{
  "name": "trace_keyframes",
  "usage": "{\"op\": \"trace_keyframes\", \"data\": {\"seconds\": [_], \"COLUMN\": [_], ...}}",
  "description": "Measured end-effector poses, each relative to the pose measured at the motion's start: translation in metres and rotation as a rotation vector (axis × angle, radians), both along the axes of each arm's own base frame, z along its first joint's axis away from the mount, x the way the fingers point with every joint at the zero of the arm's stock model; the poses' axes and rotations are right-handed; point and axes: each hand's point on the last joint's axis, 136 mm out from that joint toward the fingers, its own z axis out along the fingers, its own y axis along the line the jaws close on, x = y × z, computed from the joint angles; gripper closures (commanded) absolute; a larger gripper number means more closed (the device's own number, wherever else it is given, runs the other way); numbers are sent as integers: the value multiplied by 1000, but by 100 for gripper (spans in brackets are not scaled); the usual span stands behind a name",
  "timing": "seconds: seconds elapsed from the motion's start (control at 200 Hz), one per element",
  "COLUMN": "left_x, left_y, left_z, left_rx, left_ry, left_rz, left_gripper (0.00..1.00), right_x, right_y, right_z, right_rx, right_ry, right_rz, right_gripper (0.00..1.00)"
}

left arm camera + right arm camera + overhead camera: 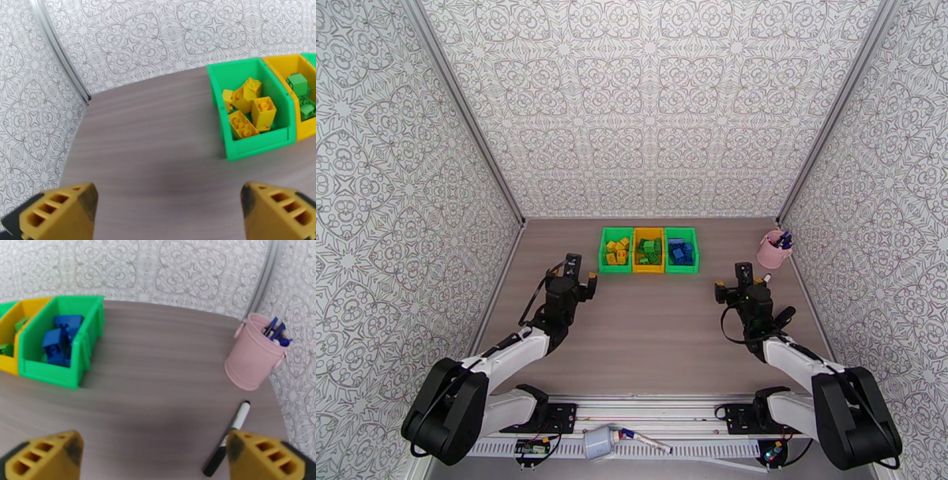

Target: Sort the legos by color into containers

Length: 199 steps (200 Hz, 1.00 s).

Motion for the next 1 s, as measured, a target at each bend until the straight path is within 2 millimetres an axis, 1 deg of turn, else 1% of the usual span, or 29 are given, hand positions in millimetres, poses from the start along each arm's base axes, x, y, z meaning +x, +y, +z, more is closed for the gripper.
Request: {"op": "trace_keyframes", "data": {"seconds": [0.085, 0.165, 0.22, 0.255, 0.4, 0.5, 0.655, 0.7, 0.745, 0.78, 0.83, 0.995], "left_x": [-3, -7, -8, -7, 5, 12, 18, 20, 19, 18, 20, 26], "left_y": [16, 33, 36, 36, 43, 56, 81, 88, 93, 95, 96, 95], "left_z": [-11, -32, -45, -49, -53, -56, -46, -50, -60, -66, -68, -60], "left_rx": [-8, -3, 3, 3, 2, -17, -105, -129, -151, -161, -182, -212], "left_ry": [-7, 17, 44, 50, 42, 46, -21, -32, -4, 14, 22, 4], "left_rz": [24, 53, 48, 41, 32, 51, 89, 102, 115, 120, 119, 110], "left_gripper": [0, 0, 0, 0, 0, 0, 0, 0, 0, 0, 0, 0], "right_x": [6, 13, 18, 20, 25, 28, 32, 32, 33, 33, 33, 34], "right_y": [-5, -10, -14, -16, -19, -22, -22, -21, -20, -20, -20, -20], "right_z": [-2, -5, -11, -15, -31, -27, -21, -21, -20, -20, -20, -19], "right_rx": [4, 13, 22, 25, 43, 58, 77, 81, 86, 86, 87, 89], "right_ry": [-15, -28, -26, -22, 5, -11, -29, -30, -31, -31, -31, -35], "right_rz": [-7, -14, -25, -30, -30, -29, -17, -14, -9, -8, -6, -4], "right_gripper": [0, 0, 0, 0, 0, 0, 0, 0, 0, 0, 0, 0]}}
